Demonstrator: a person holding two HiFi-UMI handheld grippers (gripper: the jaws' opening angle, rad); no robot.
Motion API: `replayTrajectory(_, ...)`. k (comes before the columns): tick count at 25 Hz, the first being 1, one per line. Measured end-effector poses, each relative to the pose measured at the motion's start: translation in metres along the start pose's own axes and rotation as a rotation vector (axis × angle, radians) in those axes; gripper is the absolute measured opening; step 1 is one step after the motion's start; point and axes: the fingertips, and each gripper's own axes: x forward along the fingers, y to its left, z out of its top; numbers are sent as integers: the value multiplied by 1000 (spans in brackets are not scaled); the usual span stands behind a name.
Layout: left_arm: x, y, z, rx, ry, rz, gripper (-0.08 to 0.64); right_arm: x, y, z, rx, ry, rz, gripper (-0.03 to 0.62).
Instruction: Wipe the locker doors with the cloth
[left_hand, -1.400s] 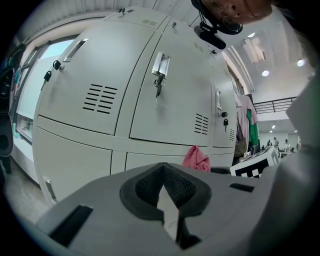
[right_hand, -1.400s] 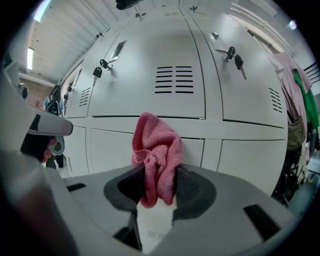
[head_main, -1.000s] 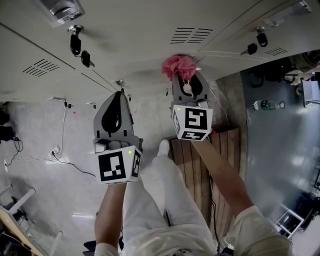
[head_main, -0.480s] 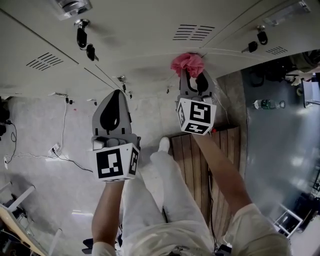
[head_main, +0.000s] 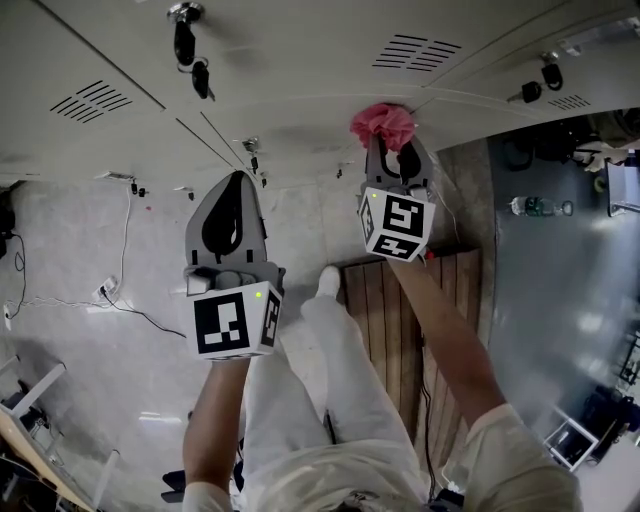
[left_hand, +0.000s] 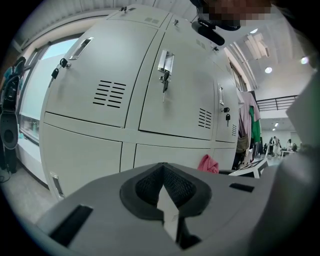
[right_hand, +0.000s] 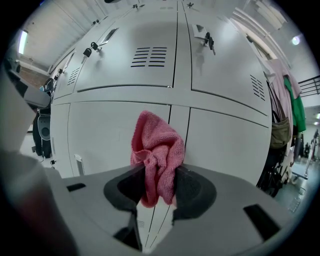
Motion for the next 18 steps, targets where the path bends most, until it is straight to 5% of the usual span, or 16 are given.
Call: replayTrajectory(18,-5,16,-7,-21,5,-30,3,8,24,-24,74,74,-67,146)
